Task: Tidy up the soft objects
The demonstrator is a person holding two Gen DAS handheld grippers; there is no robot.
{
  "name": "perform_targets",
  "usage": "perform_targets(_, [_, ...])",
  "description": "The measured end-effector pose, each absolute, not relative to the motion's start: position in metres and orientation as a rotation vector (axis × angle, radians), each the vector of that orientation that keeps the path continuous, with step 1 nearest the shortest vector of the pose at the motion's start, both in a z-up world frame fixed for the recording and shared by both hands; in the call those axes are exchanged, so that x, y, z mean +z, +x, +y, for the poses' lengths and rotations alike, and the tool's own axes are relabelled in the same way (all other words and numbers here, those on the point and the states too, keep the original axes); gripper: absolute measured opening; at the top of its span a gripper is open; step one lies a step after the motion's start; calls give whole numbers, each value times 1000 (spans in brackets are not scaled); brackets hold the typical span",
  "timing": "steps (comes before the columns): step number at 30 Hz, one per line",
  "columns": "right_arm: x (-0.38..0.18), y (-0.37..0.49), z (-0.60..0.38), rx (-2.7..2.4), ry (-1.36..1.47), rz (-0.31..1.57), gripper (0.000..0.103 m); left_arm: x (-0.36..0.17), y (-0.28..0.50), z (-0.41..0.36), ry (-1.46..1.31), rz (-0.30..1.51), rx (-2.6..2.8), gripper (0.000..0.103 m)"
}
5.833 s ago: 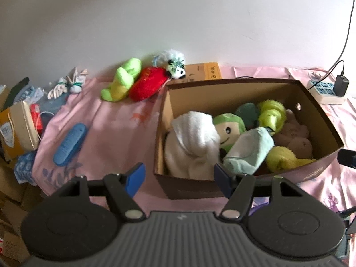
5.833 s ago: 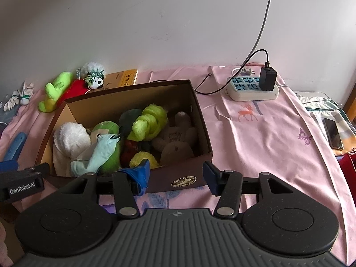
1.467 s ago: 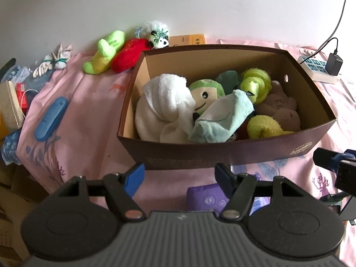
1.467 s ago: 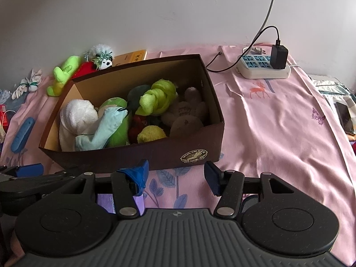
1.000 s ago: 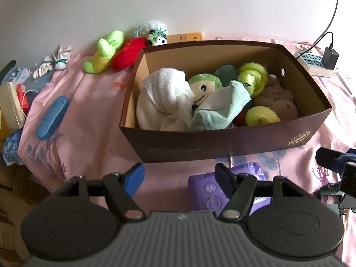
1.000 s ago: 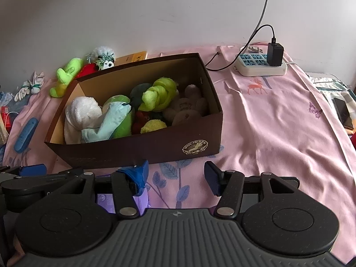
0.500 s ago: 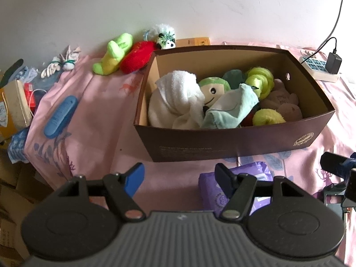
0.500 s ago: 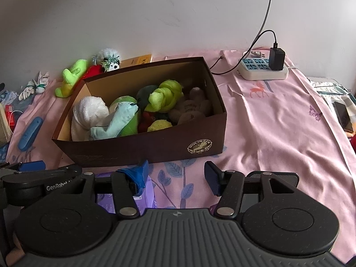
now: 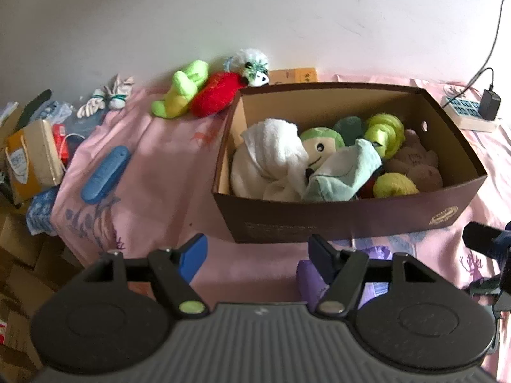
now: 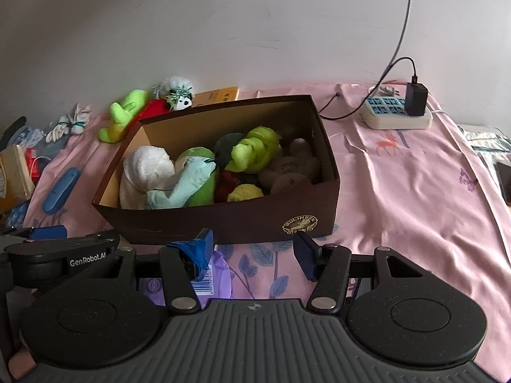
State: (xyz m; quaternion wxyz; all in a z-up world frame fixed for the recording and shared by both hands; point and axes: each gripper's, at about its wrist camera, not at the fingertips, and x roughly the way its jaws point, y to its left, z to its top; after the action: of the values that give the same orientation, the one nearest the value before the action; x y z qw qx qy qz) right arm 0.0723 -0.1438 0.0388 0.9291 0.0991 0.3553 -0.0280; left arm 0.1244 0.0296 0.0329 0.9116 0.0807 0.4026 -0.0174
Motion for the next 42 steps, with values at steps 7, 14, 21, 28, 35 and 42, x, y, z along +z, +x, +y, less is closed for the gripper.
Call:
perform_targets(7, [40, 68, -160, -51, 197, 722, 41, 35, 122, 18, 152, 833, -20, 69])
perform_targets(14, [44, 63, -168, -56, 213, 704, 41, 37, 118, 6, 155, 828, -26, 69])
perform_targets(21, [43, 64, -167, -70, 228, 702, 41, 37, 120, 5, 148, 835, -34, 69])
perform_targets(28, [41, 71, -162, -97, 255, 723, 41, 36, 124, 12, 145, 832, -55, 69])
perform_targets(35, [38, 77, -154, -142, 241, 748, 41, 35, 129, 23, 114, 830, -71, 69])
perform_targets(42, [37, 81, -148, -152, 225, 757, 41, 33, 131, 26, 115, 830, -93, 69])
